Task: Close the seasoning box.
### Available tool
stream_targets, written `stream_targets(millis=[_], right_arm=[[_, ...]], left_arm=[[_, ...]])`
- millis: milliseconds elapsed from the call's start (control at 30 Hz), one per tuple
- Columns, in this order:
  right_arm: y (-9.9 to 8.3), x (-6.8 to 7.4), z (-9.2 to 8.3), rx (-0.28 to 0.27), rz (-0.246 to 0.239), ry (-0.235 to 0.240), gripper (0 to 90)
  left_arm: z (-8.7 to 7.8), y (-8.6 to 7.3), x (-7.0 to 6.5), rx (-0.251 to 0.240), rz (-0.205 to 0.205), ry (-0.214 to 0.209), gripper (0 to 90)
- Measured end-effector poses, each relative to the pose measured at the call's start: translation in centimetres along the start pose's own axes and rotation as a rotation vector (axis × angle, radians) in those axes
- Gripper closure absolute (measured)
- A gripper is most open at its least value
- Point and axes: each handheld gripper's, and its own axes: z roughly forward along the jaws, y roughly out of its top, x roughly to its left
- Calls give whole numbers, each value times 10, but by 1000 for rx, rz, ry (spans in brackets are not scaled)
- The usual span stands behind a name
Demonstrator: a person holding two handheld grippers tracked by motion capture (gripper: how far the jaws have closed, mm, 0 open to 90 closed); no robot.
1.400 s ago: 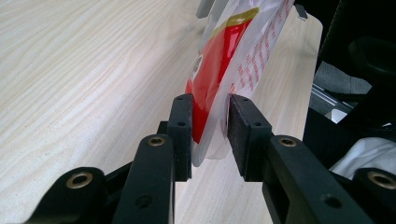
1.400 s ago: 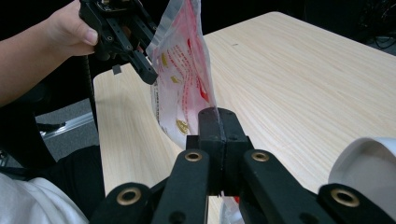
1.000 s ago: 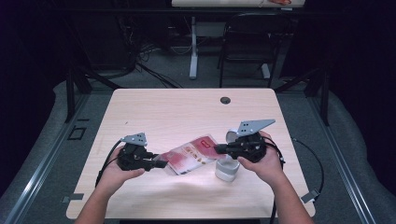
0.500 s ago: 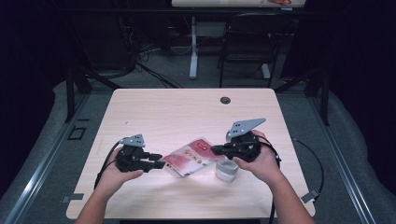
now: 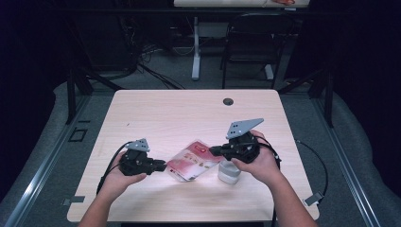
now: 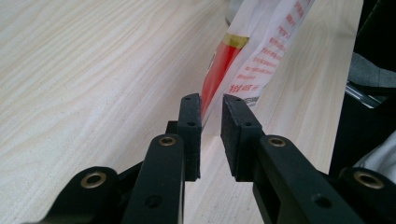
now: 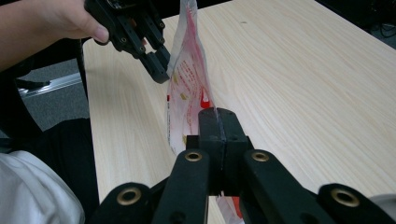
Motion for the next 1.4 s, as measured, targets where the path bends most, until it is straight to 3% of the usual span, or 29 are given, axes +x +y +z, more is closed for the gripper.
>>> stream_targets(millis=[233,433,900,1400], right_arm=[[4,2,5,1,-5,6,900],[6,3,9,-13,-1,22,900],[12,7,17,-43,7,64,897],[25,18,31,-39,-24,92,866]], left_arm=[[7,-2,-1,30,1,26,805],[10,-6,2,29,-8,6,805],[10,-10,2,38,-21,22,787],[-4,-10,-3,-21,-15,-4,737]])
